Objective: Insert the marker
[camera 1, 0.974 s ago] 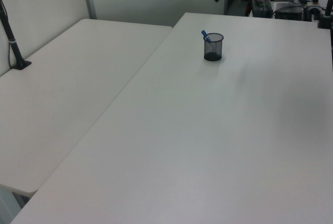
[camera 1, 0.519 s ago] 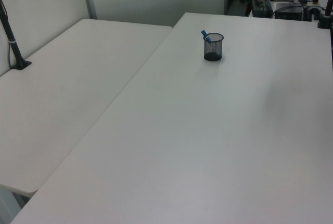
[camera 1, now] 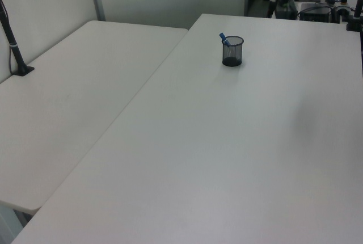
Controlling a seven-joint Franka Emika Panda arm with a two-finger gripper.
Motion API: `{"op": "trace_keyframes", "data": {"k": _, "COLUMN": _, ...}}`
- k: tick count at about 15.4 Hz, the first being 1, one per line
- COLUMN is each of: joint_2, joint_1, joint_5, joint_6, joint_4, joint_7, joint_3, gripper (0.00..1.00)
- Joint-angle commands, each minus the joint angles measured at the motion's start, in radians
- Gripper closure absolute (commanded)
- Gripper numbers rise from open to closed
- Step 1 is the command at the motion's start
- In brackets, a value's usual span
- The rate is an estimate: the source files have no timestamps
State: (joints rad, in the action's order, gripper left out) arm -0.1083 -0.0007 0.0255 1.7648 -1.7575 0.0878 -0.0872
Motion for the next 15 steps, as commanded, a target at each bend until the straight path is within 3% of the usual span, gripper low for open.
{"op": "trace_keyframes", "data": {"k": 1, "joint_2": 0.111, "joint_1": 0.033, "joint_5": -0.116, "joint_6": -0.004, "joint_4": 0.122, "joint_7": 0.012, "joint_3": -0.003, "gripper": 0.00}}
{"op": "trace_keyframes", "data": {"k": 6, "joint_2": 0.104, "joint_1": 0.019, "joint_5": -0.113, "joint_6": 0.004, "joint_4": 0.125, "joint_7": -0.111, "joint_3": -0.016, "gripper": 0.00}}
{"op": "trace_keyframes", "data": {"k": 15, "joint_2": 0.091, "joint_1": 0.021, "joint_5": -0.101, "joint_6": -0.004, "joint_4": 0.118, "joint_7": -0.028, "joint_3": -0.014, "gripper": 0.00}}
